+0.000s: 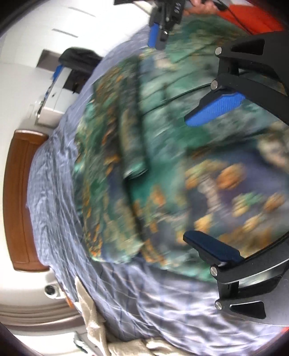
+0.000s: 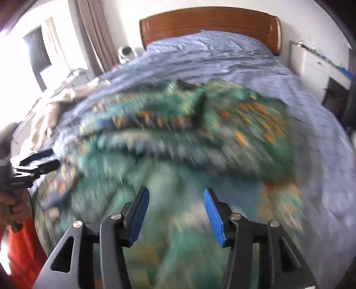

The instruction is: Fold large clothes

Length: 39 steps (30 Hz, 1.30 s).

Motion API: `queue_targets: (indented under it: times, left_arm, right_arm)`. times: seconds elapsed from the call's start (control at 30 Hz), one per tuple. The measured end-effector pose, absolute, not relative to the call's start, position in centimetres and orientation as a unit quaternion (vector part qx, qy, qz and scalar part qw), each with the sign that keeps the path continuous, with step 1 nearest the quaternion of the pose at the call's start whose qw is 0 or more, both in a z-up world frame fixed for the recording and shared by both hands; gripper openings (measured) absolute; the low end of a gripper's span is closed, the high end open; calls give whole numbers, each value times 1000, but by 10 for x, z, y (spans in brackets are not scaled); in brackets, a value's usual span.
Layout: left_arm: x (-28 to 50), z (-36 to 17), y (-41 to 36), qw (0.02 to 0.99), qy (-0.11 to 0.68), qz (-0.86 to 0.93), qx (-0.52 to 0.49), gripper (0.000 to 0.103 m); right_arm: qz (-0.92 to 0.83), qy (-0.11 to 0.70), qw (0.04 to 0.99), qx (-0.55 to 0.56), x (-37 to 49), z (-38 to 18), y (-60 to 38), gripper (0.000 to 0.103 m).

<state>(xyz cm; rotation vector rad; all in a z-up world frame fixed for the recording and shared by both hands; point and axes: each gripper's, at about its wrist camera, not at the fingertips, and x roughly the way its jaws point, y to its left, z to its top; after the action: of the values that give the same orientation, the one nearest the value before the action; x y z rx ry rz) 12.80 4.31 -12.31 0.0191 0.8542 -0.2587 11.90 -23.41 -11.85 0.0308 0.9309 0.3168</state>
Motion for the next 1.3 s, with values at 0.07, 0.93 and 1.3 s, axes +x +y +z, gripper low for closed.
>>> queue_targets:
  times: [0.07, 0.93, 1.3]
  left_arm:
    - [116, -135, 32, 900, 416, -126, 38, 98]
    - [69, -125, 38, 896, 431, -106, 23, 98]
    - [58, -123, 47, 897, 430, -94, 19, 98]
  right_arm:
    - [126, 454, 882, 9, 93, -127, -244, 57]
    - [98, 435, 893, 65, 29, -120, -215, 58]
    - [124, 434, 891, 54, 22, -118, -193, 58]
